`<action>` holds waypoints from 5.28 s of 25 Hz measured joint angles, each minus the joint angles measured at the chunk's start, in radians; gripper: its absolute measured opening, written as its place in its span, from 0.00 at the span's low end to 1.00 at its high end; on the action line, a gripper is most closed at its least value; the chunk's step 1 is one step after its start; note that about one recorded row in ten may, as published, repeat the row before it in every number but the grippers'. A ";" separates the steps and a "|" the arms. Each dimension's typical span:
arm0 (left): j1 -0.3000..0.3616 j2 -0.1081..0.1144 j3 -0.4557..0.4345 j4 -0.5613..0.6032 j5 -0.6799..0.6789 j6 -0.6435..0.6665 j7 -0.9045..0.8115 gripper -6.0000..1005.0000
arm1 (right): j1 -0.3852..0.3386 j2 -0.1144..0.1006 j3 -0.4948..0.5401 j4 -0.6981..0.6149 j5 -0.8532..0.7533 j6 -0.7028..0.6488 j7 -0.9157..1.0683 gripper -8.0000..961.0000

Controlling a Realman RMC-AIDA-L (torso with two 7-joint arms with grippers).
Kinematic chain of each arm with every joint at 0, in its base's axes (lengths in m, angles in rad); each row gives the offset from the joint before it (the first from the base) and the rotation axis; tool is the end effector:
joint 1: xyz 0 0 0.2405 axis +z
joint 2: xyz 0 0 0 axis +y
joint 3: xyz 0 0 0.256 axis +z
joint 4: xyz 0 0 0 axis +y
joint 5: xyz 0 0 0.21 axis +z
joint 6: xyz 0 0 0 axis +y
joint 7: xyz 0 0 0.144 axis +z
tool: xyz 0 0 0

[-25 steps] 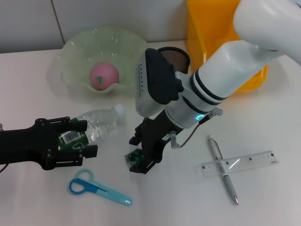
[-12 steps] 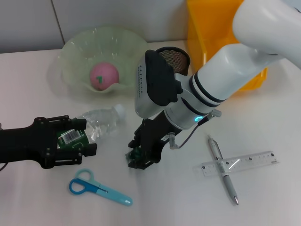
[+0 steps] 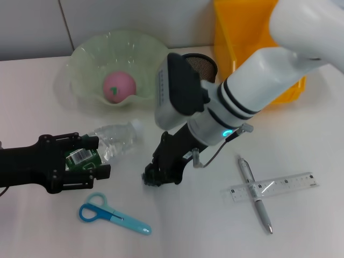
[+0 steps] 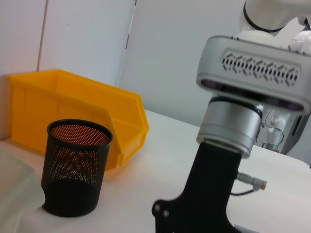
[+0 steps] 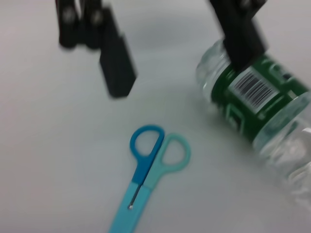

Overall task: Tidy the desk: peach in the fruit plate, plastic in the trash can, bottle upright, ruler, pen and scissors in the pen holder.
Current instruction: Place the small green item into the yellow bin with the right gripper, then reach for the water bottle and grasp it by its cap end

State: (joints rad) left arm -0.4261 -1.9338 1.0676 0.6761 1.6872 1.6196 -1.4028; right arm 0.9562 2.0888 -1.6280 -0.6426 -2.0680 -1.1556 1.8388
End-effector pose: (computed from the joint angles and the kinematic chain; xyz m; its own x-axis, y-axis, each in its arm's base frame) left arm -0.2692 0.3075 0.0241 0.8204 0.3190 0.4745 0.3831 -0.9227 -0.0421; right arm 0.1352 0.3712 -0.1171 0.9791 -0.0733 0.1899 -0.0711 -0.9973 -0.0179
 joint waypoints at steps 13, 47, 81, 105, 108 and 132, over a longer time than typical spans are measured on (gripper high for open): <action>0.004 -0.007 0.007 -0.003 0.000 0.003 -0.004 0.78 | -0.168 -0.022 0.364 -0.293 -0.056 -0.157 0.019 0.17; -0.027 -0.043 0.009 0.000 0.028 0.073 -0.008 0.78 | -0.357 -0.013 0.650 -0.242 0.072 0.411 -0.012 0.24; -0.076 -0.059 0.003 0.000 0.028 0.096 -0.022 0.78 | -0.528 -0.159 1.010 -0.204 0.376 -0.703 -0.096 0.77; -0.110 -0.057 -0.001 -0.003 0.068 0.059 -0.057 0.78 | -0.506 -0.034 0.986 -0.133 -0.037 -0.624 -0.436 0.77; -0.120 -0.056 -0.002 -0.002 0.079 0.046 -0.072 0.78 | -0.506 -0.029 0.980 -0.131 -0.041 -0.609 -0.471 0.77; -0.488 -0.140 0.156 0.384 0.760 -0.156 -0.647 0.77 | -0.508 -0.044 1.012 -0.124 -0.038 -0.584 -0.495 0.77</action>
State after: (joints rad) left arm -0.9144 -2.0736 1.2238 1.0596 2.4472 1.4636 -2.0501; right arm 0.4479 2.0448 -0.6161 -0.7665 -2.1060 -1.7395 1.3442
